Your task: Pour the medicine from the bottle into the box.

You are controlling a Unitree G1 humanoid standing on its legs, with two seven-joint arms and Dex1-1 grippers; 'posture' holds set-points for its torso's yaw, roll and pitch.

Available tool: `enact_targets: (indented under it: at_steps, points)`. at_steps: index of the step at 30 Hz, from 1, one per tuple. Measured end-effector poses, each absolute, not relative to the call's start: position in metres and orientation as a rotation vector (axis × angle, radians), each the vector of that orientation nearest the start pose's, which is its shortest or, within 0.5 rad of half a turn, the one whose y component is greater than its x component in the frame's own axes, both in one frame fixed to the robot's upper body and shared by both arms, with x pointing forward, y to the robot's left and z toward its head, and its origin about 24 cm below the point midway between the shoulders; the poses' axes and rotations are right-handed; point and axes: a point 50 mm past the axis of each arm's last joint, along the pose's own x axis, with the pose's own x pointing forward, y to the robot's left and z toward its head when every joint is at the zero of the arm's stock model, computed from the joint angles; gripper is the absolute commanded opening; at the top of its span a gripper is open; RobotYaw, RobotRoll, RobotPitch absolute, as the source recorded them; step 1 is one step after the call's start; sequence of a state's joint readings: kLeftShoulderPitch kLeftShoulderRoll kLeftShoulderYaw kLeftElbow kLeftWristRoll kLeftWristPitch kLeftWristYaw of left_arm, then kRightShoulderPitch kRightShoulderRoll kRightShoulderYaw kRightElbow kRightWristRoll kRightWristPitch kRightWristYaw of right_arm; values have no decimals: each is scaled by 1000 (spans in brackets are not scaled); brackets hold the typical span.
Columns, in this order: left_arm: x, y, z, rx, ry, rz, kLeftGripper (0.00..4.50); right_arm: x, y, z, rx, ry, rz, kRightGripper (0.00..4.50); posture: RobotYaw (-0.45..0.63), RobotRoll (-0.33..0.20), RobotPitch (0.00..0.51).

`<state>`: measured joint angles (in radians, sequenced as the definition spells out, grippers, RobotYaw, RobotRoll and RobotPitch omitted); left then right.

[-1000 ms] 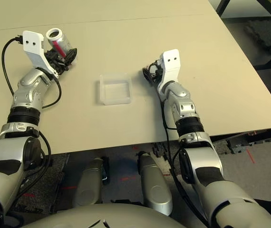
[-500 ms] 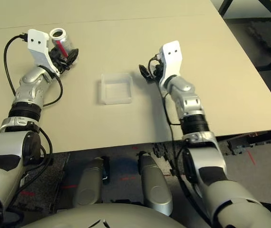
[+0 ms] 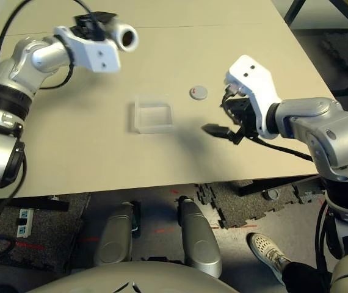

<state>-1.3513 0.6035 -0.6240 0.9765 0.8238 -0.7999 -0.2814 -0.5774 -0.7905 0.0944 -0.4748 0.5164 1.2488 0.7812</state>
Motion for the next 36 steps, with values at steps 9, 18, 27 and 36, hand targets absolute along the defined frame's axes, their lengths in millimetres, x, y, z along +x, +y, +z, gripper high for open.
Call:
enact_targets:
  at_steps: [9, 18, 27, 36]
  points:
    - [398, 122, 232, 2220, -579, -842, 2773, 276, -132, 180, -361, 486, 992, 4500, 31, 0, 178]
    - [399, 109, 235, 2207, -651, -828, 2773, 280, -121, 177, -348, 466, 1011, 4500, 34, 0, 181]
    - [396, 100, 233, 2114, -657, -864, 2773, 282, -122, 176, -350, 471, 1002, 4500, 19, 0, 181]
    - [416, 124, 218, 702, -211, -649, 2773, 285, -126, 172, -340, 481, 967, 4500, 4, 0, 186]
